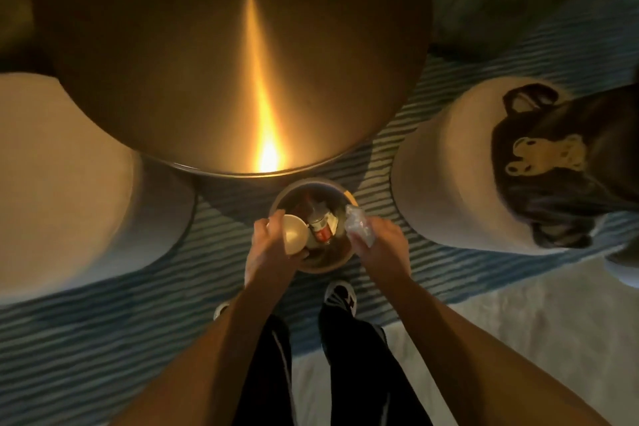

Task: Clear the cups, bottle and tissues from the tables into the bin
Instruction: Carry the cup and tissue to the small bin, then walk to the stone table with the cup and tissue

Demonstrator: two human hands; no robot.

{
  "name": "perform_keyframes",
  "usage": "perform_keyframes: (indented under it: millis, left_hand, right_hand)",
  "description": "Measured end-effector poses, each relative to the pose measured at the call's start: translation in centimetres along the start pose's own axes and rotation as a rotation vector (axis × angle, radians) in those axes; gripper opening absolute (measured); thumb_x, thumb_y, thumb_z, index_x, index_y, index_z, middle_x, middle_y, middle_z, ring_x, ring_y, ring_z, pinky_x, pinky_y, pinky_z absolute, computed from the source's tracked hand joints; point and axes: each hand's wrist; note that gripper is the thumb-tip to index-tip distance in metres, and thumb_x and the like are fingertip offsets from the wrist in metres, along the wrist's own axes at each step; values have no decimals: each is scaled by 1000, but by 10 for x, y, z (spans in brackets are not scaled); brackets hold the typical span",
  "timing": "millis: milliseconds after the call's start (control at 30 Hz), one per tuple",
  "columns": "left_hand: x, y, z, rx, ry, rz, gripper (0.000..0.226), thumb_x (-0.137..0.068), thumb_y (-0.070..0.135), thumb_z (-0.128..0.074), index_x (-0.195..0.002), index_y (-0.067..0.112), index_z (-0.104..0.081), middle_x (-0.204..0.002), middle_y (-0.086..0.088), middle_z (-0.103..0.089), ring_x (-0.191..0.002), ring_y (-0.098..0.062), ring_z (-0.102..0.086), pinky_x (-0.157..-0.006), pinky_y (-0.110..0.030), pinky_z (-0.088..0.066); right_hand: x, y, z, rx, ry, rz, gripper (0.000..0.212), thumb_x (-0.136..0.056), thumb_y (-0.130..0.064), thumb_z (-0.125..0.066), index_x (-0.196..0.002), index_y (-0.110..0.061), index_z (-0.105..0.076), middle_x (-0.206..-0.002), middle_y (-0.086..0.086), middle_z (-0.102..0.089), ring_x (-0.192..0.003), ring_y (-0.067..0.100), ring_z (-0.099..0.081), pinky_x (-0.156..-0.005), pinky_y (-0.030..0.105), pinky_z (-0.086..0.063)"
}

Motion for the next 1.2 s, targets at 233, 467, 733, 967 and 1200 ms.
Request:
perform_keyframes:
  millis: [233,467,733,967,1200]
  left_hand:
    - [-6,-22,-38,-2,52,75,106,-64,31,-85,-147,12,-21,-140,-13,-39,-129,-27,-37,-101,-34,-36]
    - [26,-15,10,-152,55,136,89,-83,49,-61,-147,5,-18,-150,-21,-26,-139,-35,-22,-110,-49,-28]
    - [116,12,123,-173,352,378,84,-87,58,-47,-149,10,-17,-154,-13,-22,-142,-26,-16,-114,-43,-19]
    - [210,11,184,-169,582,648,87,-85,71,-28,-150,16,-13,-156,-7,-20,-144,-22,-12,-116,-42,-17]
    - [297,-37,229,-83,798,901,83,-85,68,-36,-149,21,-13,-155,-6,-22,-143,-24,-15,-115,-46,-18]
  right_hand:
    - [-42,9,-52,-84,-127,90,83,-78,-43,-72,-145,-14,-31,-140,7,-46,-126,20,-45,-101,38,-42]
    - [-22,-4,-12,14,-116,199,82,-83,-47,-64,-148,-18,-25,-152,6,-31,-137,22,-34,-106,43,-38]
    - [27,-95,72,113,-270,434,67,-91,-55,-45,-148,-25,-26,-155,0,-26,-142,18,-21,-115,35,-17]
    - [80,-213,88,157,-395,834,63,-95,-48,-43,-149,-21,-25,-155,2,-25,-143,17,-17,-116,37,-19]
    - [140,-334,57,253,-490,1160,58,-97,-44,-41,-147,-18,-28,-154,5,-27,-143,20,-19,-114,41,-24]
Point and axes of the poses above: each hand's wrist, its own x-axis away from the middle knuckle, its own z-axis out of the back of the hand, y = z × x
